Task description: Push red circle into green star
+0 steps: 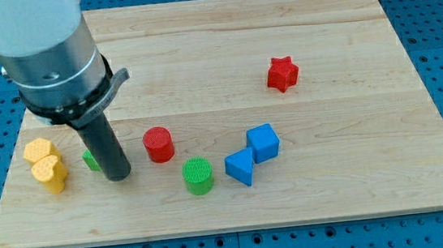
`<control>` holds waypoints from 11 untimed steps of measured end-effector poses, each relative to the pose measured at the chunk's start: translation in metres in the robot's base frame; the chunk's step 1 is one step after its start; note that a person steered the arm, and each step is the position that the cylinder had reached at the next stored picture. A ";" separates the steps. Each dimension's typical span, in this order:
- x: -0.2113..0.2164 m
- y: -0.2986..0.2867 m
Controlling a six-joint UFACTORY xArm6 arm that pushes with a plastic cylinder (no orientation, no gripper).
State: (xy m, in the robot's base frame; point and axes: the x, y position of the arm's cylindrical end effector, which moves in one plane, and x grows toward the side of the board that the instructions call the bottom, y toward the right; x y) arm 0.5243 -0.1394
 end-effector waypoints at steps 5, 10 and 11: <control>-0.083 -0.022; -0.024 0.072; -0.023 0.023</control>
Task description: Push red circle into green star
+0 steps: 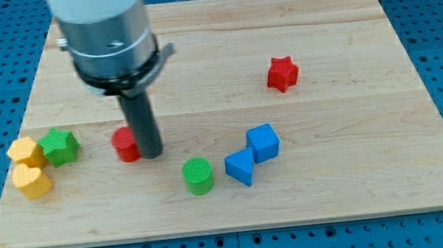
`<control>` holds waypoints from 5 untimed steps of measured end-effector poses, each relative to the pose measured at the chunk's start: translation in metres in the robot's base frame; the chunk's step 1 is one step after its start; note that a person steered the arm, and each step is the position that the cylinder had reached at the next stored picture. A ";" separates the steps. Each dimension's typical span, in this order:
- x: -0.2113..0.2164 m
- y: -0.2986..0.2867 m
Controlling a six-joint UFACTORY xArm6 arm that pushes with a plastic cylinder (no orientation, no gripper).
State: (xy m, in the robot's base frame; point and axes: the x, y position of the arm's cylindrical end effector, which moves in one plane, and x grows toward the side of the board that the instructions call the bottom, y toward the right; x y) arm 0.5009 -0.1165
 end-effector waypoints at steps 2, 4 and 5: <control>0.013 -0.065; 0.002 -0.066; 0.002 -0.031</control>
